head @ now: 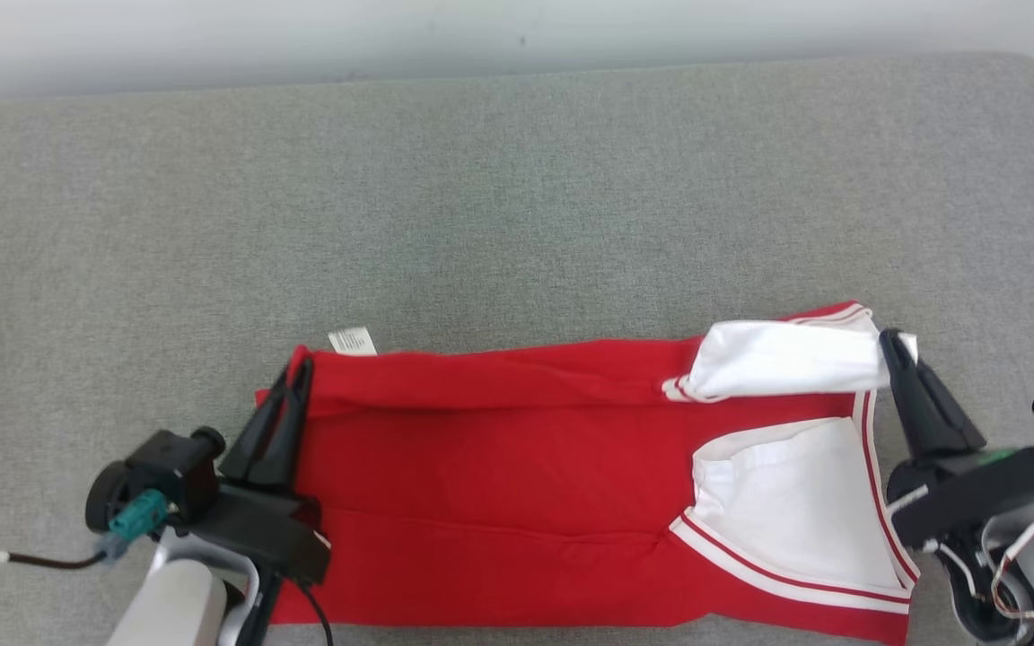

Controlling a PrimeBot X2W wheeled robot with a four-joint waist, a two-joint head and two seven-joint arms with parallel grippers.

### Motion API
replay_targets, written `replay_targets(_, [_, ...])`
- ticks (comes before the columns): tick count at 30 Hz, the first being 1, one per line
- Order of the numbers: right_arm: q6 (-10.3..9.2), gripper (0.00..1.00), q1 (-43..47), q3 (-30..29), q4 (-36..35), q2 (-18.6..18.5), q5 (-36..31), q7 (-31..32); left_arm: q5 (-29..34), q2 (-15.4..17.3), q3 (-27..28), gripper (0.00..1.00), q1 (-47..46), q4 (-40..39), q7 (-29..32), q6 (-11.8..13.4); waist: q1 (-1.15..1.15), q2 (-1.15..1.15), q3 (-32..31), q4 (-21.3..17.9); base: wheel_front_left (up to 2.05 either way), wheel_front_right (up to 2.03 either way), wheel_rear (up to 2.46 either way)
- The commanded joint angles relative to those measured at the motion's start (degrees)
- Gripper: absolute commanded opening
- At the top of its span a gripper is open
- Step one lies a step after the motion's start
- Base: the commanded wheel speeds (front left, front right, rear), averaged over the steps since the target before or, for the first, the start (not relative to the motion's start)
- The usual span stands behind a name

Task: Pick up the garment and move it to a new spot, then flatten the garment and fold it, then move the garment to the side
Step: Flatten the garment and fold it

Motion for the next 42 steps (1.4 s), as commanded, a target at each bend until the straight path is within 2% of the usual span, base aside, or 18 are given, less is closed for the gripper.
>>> replay_targets(1, [-0.07,0.00,1.80,-0.11,-1.39,-0.74,0.88,0.39,0.58,-0.36,0.28,0.00,1.58,-0.22,-0.07,-0.34,0.01,0.00,-0.33,0.18,0.00,0.00,0.00])
replay_targets(8, [-0.07,0.00,5.77,0.71,-5.32,-2.18,2.68,2.23,1.17,-1.29,1.22,0.00,3.51,0.28,-0.07,-0.84,0.01,0.00,-1.53,0.04,0.00,0.00,0.00])
replay_targets(19, [-0.07,0.00,9.73,2.06,-6.79,-3.99,4.79,4.35,2.22,-2.49,3.15,0.00,6.78,0.73,-0.07,-1.31,0.01,0.00,-3.81,0.29,0.00,0.00,0.00])
replay_targets(21, [-0.07,0.00,10.43,2.30,-7.03,-4.28,5.18,4.62,2.39,-2.74,3.73,0.47,7.52,0.76,-0.07,-1.32,0.01,0.00,-4.15,0.38,0.00,0.00,0.00])
replay_targets(22, [-0.07,0.00,10.90,2.48,-7.07,-4.37,5.65,4.81,2.55,-2.84,4.10,0.67,7.65,0.58,-0.07,-1.20,0.01,0.00,-4.31,0.49,0.00,0.00,0.00])
replay_targets(23, [-0.07,0.00,11.32,2.58,-7.12,-4.30,6.06,4.97,2.58,-3.05,4.58,1.00,7.70,0.07,-0.07,-0.98,0.01,0.00,-4.45,0.57,0.00,0.00,0.00])
replay_targets(30, [-0.06,0.00,13.52,3.89,-6.08,-4.53,6.20,5.64,4.14,-4.24,7.53,1.00,11.64,-3.63,-0.07,-0.70,0.01,0.00,-5.75,1.00,0.00,0.00,0.00])
replay_targets(39, [-0.07,0.00,14.77,4.54,-2.15,-4.61,1.72,7.24,5.91,-6.23,11.78,1.00,17.68,-9.63,-0.07,-0.81,0.01,0.00,-6.88,1.58,0.00,0.00,0.00])
replay_targets(40, [-0.07,0.07,14.73,4.22,-1.62,-4.32,1.07,7.13,5.94,-6.36,12.15,1.00,18.12,-9.99,-0.07,-0.79,0.01,0.00,-7.01,1.57,0.00,0.00,0.00])
replay_targets(41, [-0.07,0.85,14.76,4.01,-1.25,-3.89,0.63,7.00,6.02,-6.50,12.44,1.00,18.49,-10.49,-0.07,-0.83,0.01,0.00,-7.14,1.60,0.00,0.00,0.00])
replay_targets(42, [-0.06,1.00,14.89,3.72,-1.00,-3.37,0.72,6.92,6.07,-6.63,12.69,1.00,18.89,-10.87,-0.07,-0.95,0.01,0.00,-7.27,1.64,0.00,0.00,0.00])
